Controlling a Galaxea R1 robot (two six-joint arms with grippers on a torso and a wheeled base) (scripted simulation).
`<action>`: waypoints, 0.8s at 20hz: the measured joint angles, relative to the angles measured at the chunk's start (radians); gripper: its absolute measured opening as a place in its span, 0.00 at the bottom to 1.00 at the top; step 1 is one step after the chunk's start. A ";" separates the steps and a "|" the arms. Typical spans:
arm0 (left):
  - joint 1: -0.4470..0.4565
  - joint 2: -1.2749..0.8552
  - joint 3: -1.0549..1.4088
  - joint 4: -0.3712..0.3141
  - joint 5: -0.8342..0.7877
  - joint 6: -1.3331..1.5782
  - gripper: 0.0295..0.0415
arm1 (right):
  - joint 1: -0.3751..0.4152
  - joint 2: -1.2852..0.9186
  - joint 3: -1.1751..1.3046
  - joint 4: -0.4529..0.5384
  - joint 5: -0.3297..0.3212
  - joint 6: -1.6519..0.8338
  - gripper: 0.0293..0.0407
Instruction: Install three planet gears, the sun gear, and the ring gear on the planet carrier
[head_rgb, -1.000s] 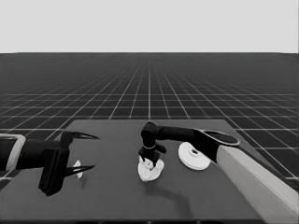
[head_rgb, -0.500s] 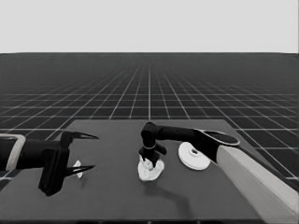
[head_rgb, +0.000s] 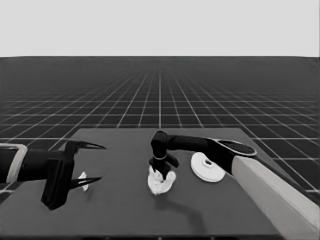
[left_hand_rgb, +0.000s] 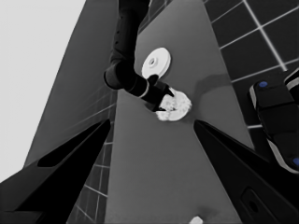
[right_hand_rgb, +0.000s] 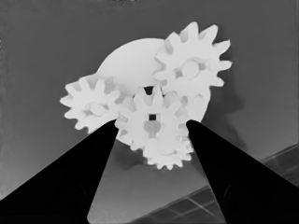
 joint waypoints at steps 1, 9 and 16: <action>0.000 0.000 0.000 0.000 0.000 0.000 0.75 | 0.000 0.000 0.000 0.000 0.000 0.010 0.14; 0.000 0.000 0.000 0.000 0.000 0.000 0.75 | 0.000 0.000 0.000 0.000 0.000 0.094 0.14; 0.000 0.000 0.000 0.000 0.000 0.000 0.75 | 0.000 0.000 0.000 0.000 0.000 0.168 0.14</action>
